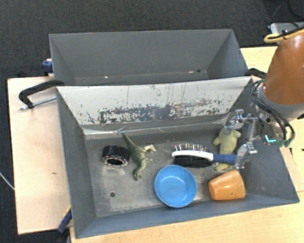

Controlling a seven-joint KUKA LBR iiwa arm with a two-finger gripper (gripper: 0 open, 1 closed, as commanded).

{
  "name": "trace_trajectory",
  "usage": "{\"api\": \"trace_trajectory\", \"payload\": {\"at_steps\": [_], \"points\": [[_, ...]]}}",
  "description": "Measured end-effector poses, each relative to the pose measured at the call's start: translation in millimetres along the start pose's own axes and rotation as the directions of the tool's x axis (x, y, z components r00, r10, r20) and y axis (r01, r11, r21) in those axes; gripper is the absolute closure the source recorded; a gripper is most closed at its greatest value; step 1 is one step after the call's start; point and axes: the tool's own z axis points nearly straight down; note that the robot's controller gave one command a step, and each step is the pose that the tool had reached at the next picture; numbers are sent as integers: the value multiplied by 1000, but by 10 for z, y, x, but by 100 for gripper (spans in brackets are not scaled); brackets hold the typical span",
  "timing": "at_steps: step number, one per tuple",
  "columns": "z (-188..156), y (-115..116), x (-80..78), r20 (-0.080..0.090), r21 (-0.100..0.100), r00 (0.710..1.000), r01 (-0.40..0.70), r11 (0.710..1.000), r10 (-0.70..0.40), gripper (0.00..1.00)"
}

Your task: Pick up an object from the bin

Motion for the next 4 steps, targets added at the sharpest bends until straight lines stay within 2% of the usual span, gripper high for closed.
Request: {"api": "trace_trajectory", "payload": {"at_steps": [1,2,3,4], "points": [[1238,676,-395,9,-1,997,-78,997,78,0],[882,814,-407,12,-2,990,-140,990,140,0],[727,719,-617,10,-2,953,-304,953,304,0],[1229,790,-692,5,-3,942,-335,942,335,0]]}}
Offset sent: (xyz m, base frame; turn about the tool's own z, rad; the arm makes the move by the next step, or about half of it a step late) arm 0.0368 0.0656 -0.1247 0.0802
